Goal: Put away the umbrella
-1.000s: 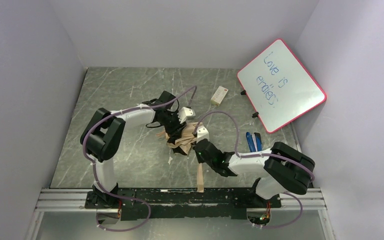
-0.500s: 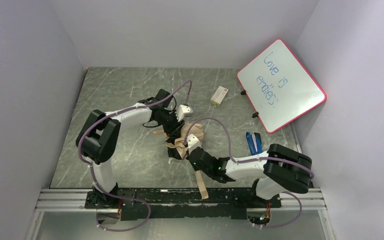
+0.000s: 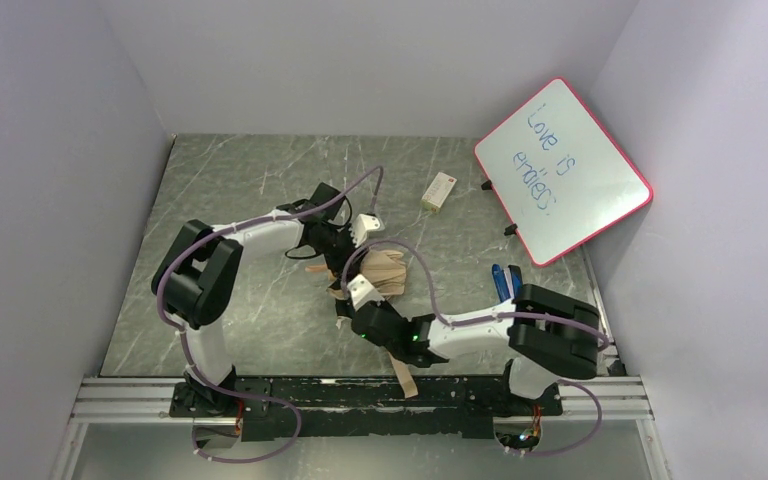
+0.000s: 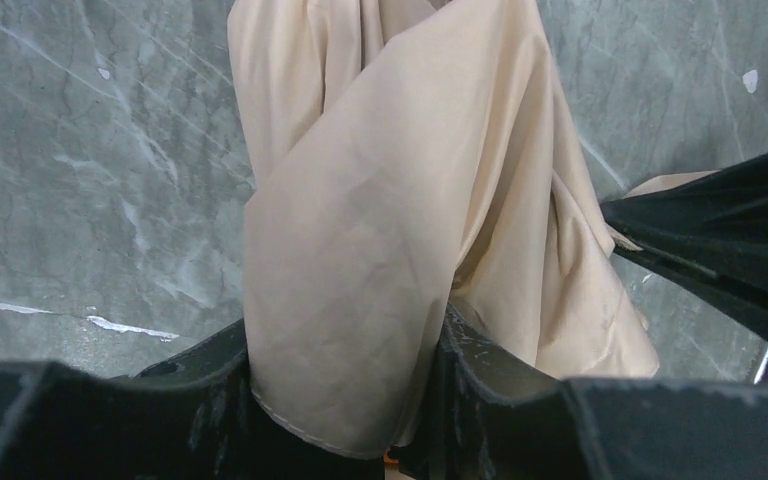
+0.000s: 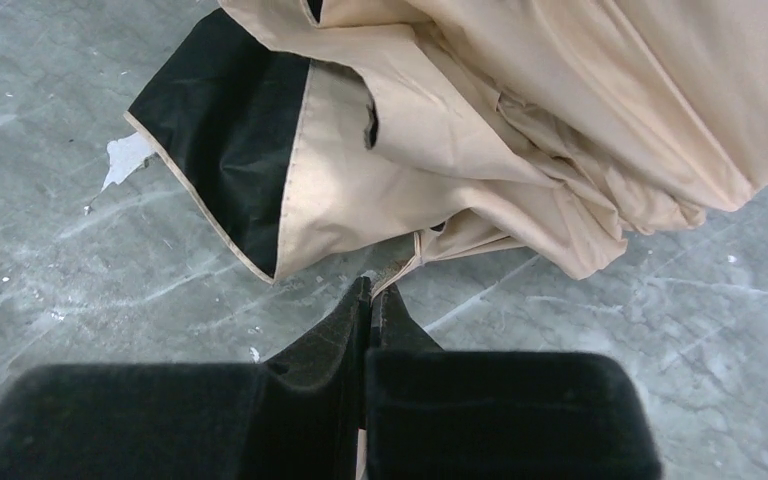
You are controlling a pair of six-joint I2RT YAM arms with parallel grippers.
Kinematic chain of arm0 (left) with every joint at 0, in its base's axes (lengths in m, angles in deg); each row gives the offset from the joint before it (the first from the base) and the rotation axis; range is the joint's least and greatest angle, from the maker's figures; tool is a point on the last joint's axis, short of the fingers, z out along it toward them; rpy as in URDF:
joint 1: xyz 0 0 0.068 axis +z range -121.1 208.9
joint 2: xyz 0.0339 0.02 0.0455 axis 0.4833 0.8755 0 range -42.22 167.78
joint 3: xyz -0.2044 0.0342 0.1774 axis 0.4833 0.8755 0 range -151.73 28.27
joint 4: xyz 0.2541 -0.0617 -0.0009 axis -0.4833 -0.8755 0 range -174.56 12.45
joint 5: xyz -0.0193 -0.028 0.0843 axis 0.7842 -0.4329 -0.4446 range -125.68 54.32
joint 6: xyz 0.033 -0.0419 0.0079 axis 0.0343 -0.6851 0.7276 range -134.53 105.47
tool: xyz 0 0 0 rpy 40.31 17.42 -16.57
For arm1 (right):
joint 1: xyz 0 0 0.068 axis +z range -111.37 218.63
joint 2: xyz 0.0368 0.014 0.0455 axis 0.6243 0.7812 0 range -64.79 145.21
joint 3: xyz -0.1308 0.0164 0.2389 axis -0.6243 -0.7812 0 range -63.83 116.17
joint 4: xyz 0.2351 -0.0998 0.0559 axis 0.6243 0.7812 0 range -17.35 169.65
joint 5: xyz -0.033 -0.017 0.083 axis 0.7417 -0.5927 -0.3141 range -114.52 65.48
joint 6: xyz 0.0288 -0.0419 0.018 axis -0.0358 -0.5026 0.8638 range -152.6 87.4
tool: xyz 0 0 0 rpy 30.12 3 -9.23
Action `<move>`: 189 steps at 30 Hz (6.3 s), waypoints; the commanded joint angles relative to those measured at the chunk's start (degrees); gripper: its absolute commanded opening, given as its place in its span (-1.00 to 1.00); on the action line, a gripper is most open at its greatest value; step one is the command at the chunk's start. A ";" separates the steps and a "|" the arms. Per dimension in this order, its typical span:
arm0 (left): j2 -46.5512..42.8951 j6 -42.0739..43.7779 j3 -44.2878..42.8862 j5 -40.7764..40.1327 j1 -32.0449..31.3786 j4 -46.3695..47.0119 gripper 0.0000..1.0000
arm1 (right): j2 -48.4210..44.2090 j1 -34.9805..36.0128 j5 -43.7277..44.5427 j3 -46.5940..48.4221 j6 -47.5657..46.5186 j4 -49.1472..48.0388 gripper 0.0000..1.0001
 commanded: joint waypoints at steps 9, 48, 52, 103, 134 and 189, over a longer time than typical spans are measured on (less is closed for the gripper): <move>2.40 1.33 2.52 -15.91 -2.34 11.84 -0.90 | 11.99 10.28 0.51 9.52 7.04 15.53 -1.00; 1.83 4.58 8.05 -20.39 -7.45 15.22 -0.90 | -10.02 9.69 -18.84 1.68 7.84 8.33 -0.03; 1.82 5.26 8.29 -20.56 -7.57 15.37 -0.90 | -19.09 9.56 -17.63 0.59 6.40 10.24 0.05; 1.62 23.81 28.40 -55.80 -25.81 45.21 -0.90 | 11.49 -57.00 -83.34 39.49 -61.48 38.63 0.48; 3.69 31.95 33.02 -65.80 -30.85 60.57 -0.91 | 24.89 -45.46 -61.69 41.65 -66.48 48.69 0.74; -9.19 12.55 2.77 16.01 5.58 7.84 0.73 | 6.88 -23.89 -24.42 -2.80 -64.99 -10.82 -0.92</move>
